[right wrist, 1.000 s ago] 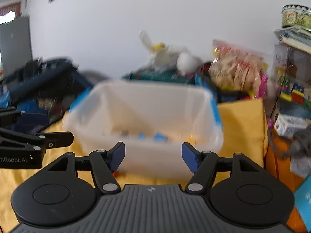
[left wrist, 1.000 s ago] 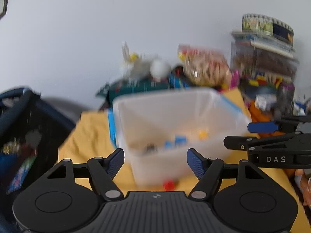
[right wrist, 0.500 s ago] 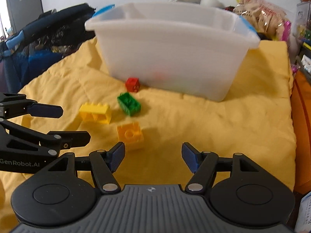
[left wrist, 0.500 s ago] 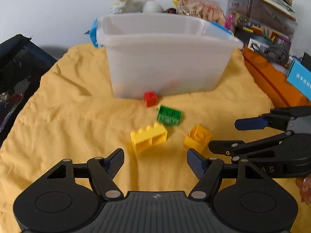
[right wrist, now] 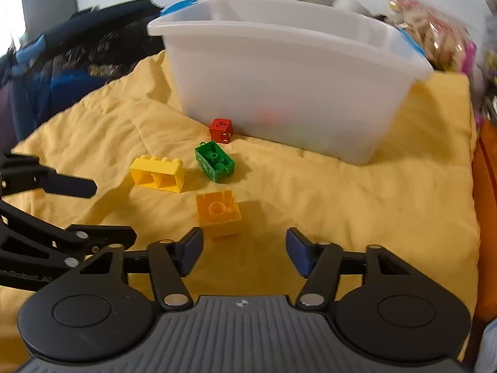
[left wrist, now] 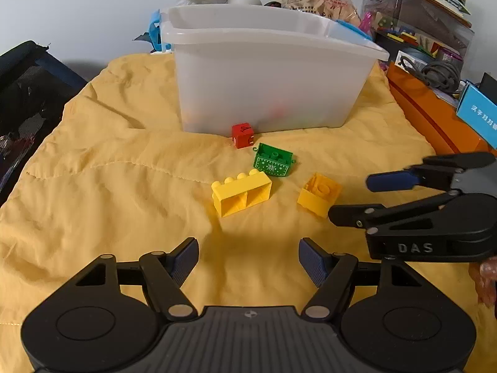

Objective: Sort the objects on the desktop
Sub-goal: 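Grasp the square yellow brick with the right tool while the left tool grasps the long yellow brick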

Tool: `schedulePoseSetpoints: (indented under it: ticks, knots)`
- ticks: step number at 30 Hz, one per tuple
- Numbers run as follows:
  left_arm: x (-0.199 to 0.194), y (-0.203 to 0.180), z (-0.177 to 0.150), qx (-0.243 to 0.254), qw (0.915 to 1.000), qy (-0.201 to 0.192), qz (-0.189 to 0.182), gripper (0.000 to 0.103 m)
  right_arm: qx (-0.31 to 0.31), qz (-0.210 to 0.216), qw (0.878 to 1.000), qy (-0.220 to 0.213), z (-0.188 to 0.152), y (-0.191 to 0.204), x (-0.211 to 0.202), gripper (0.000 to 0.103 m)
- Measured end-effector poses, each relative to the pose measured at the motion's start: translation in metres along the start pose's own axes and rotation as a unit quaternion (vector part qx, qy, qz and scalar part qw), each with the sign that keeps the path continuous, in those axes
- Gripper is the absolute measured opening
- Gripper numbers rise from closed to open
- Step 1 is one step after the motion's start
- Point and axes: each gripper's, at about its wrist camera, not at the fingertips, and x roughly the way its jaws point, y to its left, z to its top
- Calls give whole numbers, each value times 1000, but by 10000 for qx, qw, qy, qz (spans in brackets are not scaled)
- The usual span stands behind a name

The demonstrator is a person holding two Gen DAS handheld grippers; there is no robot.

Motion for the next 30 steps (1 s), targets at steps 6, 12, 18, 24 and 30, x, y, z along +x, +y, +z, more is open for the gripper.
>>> schedulePoseSetpoints:
  ticks: [6, 12, 18, 24, 30]
  knots:
    - [0, 4, 2, -39, 10000, -35, 12, 73, -475, 121, 9988, 30, 6, 17, 12, 50]
    - [-9, 15, 19, 3, 9997, -222, 66, 71, -1004, -107, 9945, -293, 8, 25, -2, 50]
    - [-6, 31, 61, 231, 9979, -540, 288, 71, -1858, 111, 9811, -531, 7, 40, -12, 44]
    - [38, 15, 77, 1189, 9921, -276, 275, 66, -2665, -251, 9633, -209, 1, 66, 14, 40]
    - [27, -9, 49, 1747, 9842, -294, 50, 57, -2225, -307, 9740, -281, 6, 49, 12, 33]
